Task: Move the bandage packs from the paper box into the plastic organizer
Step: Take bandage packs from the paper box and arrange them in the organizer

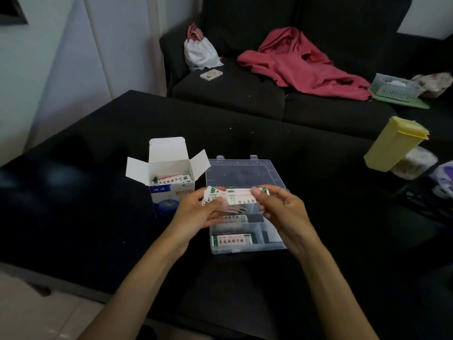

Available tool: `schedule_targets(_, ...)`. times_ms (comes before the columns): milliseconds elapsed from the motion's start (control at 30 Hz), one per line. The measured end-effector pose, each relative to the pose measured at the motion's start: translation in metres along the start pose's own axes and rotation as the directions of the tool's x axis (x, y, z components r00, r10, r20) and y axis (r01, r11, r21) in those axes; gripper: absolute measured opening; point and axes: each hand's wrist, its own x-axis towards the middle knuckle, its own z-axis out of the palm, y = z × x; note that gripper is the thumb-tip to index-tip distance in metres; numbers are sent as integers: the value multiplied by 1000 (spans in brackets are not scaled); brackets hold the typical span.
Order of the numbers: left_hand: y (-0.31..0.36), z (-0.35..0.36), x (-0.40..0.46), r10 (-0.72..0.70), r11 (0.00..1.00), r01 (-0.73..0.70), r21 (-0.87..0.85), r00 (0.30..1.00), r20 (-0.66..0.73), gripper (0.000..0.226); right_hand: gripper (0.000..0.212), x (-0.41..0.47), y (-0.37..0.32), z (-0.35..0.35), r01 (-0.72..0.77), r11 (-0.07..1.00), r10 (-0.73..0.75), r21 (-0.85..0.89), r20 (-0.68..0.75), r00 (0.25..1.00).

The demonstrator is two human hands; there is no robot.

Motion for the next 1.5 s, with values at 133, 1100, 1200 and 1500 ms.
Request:
schedule_targets(133,1,3,-1,-25,999,23,30,996,82,19,24,1,7,9,34,973,-48,-229,-54,997)
schedule_targets(1100,-2,-11,5,158,987,-152,43,970,-186,22,10,-5,31,8,193,589,-96,-785,169,981)
schedule_targets(1200,-1,-13,4,11,993,-24,-111,992,-122,24,12,-10,27,12,245,372,-144,-895,205,968)
schedule_targets(1500,2,-17,2,-52,990,39,-133,994,-96,21,19,-9,27,10,236,234,-158,-943,203,966)
